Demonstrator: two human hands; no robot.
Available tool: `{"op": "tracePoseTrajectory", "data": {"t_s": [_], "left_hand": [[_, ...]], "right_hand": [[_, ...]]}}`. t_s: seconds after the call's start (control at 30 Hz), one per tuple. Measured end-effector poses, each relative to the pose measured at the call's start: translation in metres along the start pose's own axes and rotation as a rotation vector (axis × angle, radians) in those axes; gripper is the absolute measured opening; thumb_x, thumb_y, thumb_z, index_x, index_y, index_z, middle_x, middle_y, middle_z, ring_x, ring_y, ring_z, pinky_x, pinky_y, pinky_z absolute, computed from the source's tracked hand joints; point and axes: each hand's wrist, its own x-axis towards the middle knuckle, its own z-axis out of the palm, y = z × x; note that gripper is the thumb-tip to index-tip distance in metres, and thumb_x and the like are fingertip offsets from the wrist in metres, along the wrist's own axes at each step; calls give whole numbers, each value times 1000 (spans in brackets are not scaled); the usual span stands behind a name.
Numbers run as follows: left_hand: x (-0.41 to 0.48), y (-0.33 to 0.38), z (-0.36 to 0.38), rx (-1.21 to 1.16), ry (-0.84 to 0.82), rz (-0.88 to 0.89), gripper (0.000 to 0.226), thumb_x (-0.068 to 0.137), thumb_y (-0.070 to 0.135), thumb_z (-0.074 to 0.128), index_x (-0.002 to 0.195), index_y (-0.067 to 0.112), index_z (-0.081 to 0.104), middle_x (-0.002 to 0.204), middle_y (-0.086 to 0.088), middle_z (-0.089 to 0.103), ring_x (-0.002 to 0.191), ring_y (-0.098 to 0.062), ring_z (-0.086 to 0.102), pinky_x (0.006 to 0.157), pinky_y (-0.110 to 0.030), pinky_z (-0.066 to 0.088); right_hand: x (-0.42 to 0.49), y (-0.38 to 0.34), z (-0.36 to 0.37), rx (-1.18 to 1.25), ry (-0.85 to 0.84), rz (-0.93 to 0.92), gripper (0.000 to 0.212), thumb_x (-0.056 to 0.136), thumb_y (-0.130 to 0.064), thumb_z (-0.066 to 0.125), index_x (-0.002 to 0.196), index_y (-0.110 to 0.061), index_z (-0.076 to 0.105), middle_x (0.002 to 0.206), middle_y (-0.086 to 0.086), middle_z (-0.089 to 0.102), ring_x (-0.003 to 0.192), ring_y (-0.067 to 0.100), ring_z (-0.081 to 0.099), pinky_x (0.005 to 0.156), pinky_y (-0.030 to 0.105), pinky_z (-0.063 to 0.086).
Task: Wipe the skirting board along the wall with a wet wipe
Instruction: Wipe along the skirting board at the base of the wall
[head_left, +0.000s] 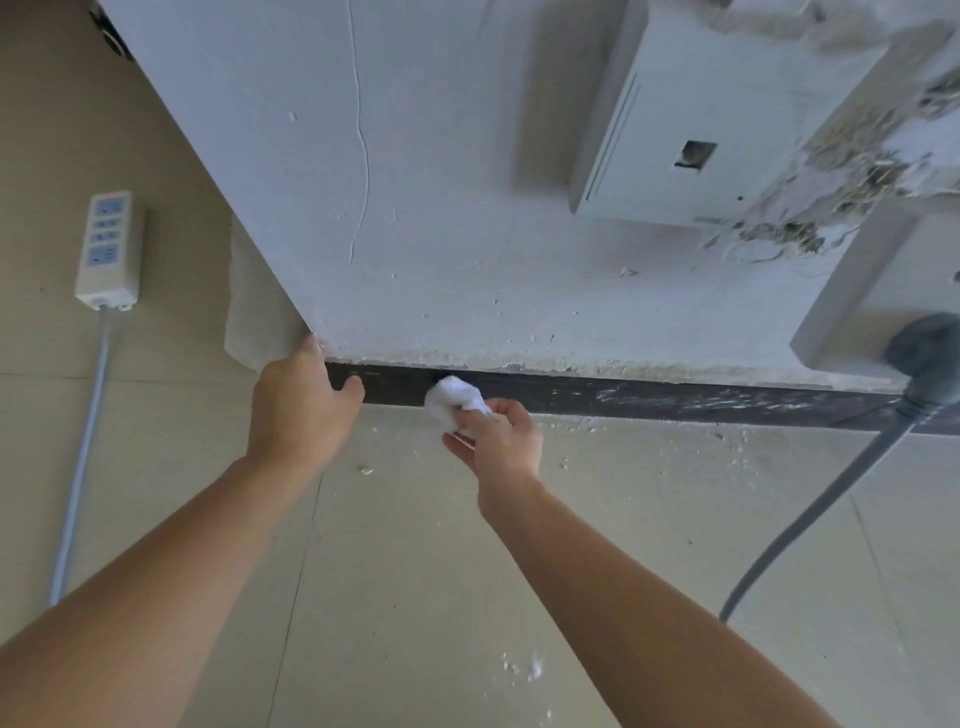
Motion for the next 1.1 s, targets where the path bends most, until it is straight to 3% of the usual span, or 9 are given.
{"op": "tracePoseTrajectory", "data": {"t_s": [0.13,0.23,0.33,0.4,0.6,0.77,0.9,1.03,1.1], "left_hand": [[-4,-3,2,-26,8,26,30,84,11,61,113,4,57,87,-12,63,52,-27,51,67,-38,50],[-7,-1,2,-48,19,1,31,84,11,61,114,5,56,88,-15,63,54,-30,52,67,-37,49],[-9,4,5,-44,17,-32,31,84,11,60,113,3,53,69,5,48,62,-33,55,64,-34,43],[-9,10,8,-56,9,-76,31,84,11,60,112,0,51,63,0,50,65,-34,54,60,-33,38],[-14,20,10,-54,-2,-133,46,85,10,60,125,-4,42,65,-5,47,61,-31,48,54,-32,31],[-16,7,7,-66,-24,-53,45,83,3,58,126,3,44,66,15,31,61,-24,44,59,-31,34],[-18,7,12,-104,-5,-63,51,83,4,59,131,2,41,65,-1,49,53,-17,46,47,-28,29],[-20,6,14,-233,39,-86,52,84,2,57,133,5,40,101,-2,61,64,-17,54,59,-32,38],[-28,4,15,-267,92,-112,64,83,0,59,141,3,33,132,-12,49,107,-32,54,88,-41,46]], "right_hand": [[12,-25,-14,0,90,-83,14,79,7,59,83,-7,57,76,8,58,72,19,60,69,27,59],[22,-40,-60,153,288,-72,14,80,10,59,86,-2,58,81,11,60,76,20,62,67,25,57],[27,-57,-104,408,510,-132,21,77,11,60,76,-8,52,79,9,55,73,17,57,66,21,55],[25,-54,-111,316,496,-131,21,81,8,62,77,-9,52,78,9,54,72,18,55,63,24,58],[4,1,-33,-44,93,57,13,83,3,62,83,-7,54,80,11,56,68,21,57,57,25,57],[30,-44,-49,144,333,40,15,81,7,57,87,-6,58,76,8,62,76,21,63,54,19,56],[30,-66,-103,289,500,-94,24,74,13,51,87,-6,59,70,4,61,65,15,58,64,18,53],[27,-68,-118,308,502,-117,18,82,7,56,96,-6,53,78,4,54,68,13,55,72,23,56],[20,-51,-106,200,453,-29,17,85,4,60,99,-4,54,81,6,53,67,15,55,54,16,56]]}}
